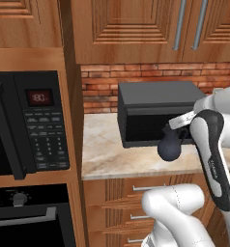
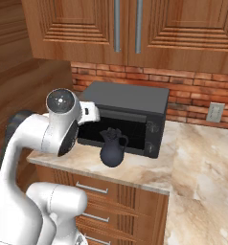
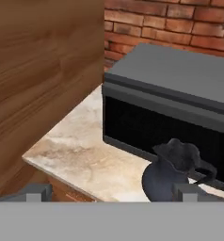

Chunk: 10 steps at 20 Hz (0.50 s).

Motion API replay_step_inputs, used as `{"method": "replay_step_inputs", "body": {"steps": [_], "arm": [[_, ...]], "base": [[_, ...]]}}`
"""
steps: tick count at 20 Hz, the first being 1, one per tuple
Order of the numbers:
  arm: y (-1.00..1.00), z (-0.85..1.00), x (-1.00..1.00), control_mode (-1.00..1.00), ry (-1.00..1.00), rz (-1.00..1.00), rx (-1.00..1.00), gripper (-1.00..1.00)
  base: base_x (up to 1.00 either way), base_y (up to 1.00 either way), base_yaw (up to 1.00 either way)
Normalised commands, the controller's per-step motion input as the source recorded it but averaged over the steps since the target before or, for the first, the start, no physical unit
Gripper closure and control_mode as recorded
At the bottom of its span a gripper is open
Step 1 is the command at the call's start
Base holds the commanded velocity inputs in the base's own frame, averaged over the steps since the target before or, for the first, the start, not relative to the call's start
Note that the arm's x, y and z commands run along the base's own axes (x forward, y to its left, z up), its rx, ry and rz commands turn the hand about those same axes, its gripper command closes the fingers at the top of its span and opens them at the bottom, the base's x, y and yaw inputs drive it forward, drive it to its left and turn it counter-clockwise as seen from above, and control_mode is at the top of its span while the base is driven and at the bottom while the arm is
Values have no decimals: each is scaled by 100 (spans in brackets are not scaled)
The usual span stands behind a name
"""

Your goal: Move the jug and jam from the second highest shelf to the top shelf to make space. Then, place the pitcher from the counter on the cleared second highest shelf.

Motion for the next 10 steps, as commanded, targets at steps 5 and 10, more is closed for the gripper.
{"method": "replay_step_inputs", "body": {"steps": [5,10], "arm": [[-67,-43,17,-100,-7,37,0,-100],[-63,-7,2,-100,1,23,6,-100]], "base": [[0,0,0],[0,0,0]]}}
